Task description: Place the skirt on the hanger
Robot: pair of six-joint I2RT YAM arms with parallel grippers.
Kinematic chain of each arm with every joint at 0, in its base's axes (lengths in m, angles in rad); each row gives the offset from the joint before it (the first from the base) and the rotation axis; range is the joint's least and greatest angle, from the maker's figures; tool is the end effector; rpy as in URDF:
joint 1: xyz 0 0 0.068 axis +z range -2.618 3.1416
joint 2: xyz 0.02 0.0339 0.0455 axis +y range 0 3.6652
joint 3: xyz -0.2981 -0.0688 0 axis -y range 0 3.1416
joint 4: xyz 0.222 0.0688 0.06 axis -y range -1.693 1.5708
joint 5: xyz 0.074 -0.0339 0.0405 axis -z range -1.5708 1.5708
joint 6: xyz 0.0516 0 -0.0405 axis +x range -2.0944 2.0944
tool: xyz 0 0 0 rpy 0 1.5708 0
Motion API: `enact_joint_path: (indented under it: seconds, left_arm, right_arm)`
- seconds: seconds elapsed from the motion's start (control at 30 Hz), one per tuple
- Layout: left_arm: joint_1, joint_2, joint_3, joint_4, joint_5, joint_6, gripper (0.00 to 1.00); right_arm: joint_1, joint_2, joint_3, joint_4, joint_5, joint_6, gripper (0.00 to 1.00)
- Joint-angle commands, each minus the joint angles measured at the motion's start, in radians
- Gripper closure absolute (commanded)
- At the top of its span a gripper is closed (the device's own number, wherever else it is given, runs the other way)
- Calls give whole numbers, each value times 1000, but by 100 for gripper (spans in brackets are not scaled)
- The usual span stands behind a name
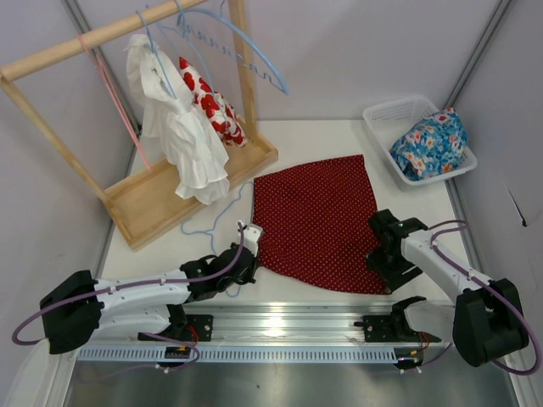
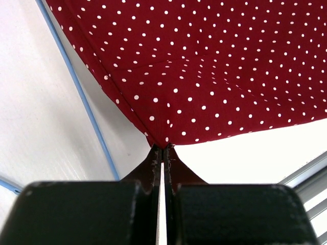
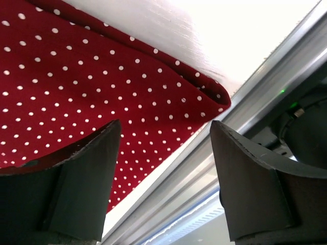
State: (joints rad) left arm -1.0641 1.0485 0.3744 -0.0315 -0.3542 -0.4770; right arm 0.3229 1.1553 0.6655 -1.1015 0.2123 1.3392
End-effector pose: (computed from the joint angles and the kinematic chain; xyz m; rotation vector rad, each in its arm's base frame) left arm 0.1007 -0.1446 0.2008 0.4737 2.2104 -0.4353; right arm 0.1184 0.0282 0.2103 1.4516 2.6132 -0.2373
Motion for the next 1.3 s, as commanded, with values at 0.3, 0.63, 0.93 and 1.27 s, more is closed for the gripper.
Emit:
enact_joint_path:
  seconds: [0.3,0.63,0.93,1.27]
  left_arm:
    - [18,-13,14,-10,0,5,100]
    - [32,4,96,-111,-12,-28,100]
    - [85,-30,264,-320,-26,-49,100]
    - [67,-76,304,-398,144,11,100]
  right_arm:
    - [36,63,-23,41,38,45,51]
    - [22,23,29,22,71,15,100]
    - [-178,-12,178,57,105,-208,100]
    - [-375,-112,241,164,162,-532,100]
